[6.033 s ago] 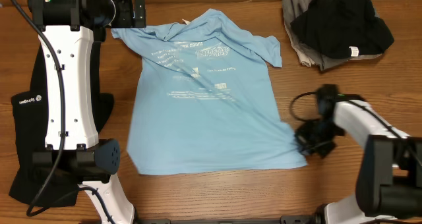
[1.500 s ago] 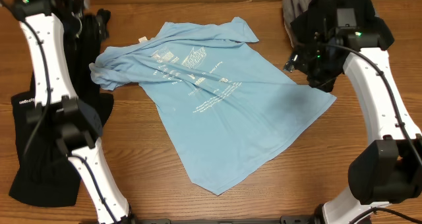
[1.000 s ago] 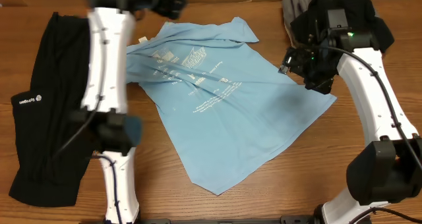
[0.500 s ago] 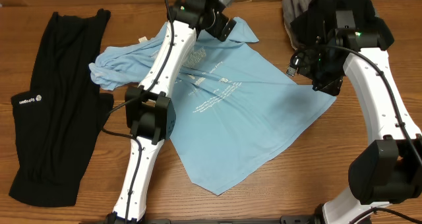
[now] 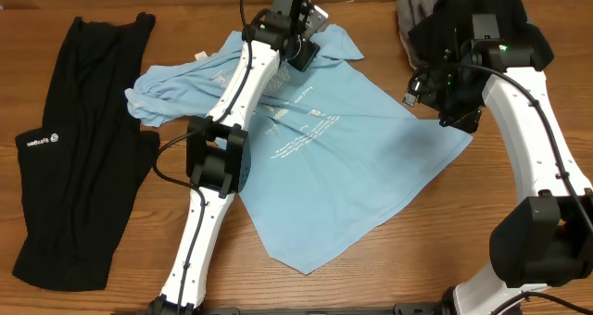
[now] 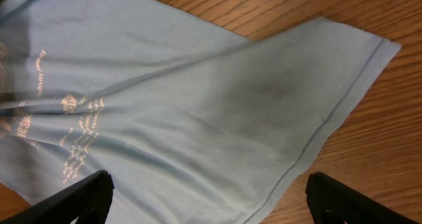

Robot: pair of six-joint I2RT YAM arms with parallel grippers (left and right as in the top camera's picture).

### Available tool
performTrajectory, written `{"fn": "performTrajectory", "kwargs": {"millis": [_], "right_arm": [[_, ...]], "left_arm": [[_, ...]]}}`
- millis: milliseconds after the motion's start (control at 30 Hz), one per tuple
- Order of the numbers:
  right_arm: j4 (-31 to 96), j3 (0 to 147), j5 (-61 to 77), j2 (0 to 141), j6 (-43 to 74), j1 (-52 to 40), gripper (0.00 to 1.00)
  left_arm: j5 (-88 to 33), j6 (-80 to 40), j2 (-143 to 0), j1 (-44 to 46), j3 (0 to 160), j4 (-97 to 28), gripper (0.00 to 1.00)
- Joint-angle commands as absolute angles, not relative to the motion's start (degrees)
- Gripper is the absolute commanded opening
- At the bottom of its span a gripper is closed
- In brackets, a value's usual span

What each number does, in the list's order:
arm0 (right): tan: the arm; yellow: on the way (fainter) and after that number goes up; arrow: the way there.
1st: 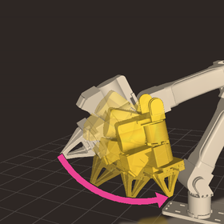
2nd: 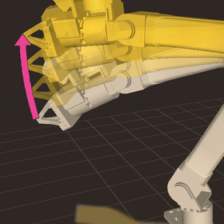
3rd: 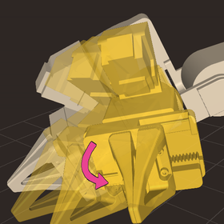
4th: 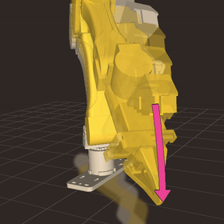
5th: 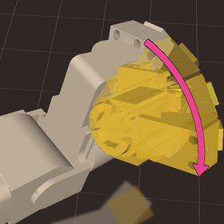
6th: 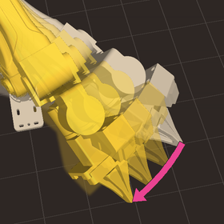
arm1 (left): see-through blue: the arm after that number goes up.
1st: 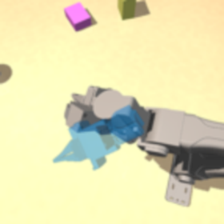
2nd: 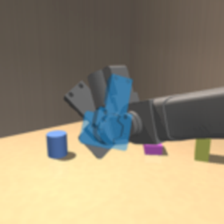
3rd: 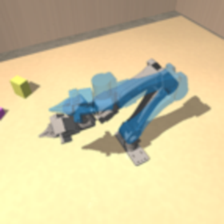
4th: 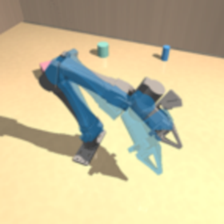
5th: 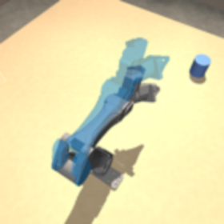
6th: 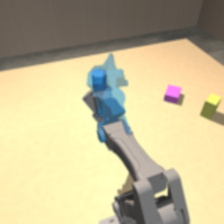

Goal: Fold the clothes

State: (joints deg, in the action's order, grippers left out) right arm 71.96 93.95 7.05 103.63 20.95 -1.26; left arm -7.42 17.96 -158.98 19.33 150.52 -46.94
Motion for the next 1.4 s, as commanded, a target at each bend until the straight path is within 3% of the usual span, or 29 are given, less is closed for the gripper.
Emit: {"fn": "performTrajectory", "kwargs": {"millis": [0, 67, 367, 700, 967, 1367], "right_arm": [[71.64, 93.69, 6.39, 103.96, 20.75, -1.10, 0.96], [71.64, 93.69, 6.44, 103.96, 20.75, -1.13, 0.96], [71.59, 93.69, 6.42, 103.96, 20.75, -1.19, 0.96], [70.50, 93.69, 6.44, 103.96, 20.78, -2.96, 0.96], [67.64, 93.67, 6.48, 104.79, 20.78, -5.28, 0.96], [64.45, 93.76, 7.11, 111.42, 20.80, -7.73, 0.96]], "left_arm": [[-7.16, 16.58, -162.45, 18.20, 150.32, -45.89, 0.52], [-7.03, 15.51, -163.35, 17.74, 150.28, -44.97, 0.52], [4.75, 8.08, -164.53, 13.50, 150.28, -41.60, 0.71], [6.37, 6.11, -164.48, 1.10, 150.28, -44.64, 0.79], [6.35, 6.15, -164.05, -5.48, 154.93, -54.76, 0.82], [-0.56, 6.15, -159.15, -6.46, 180.09, -72.84, 0.95]]}}
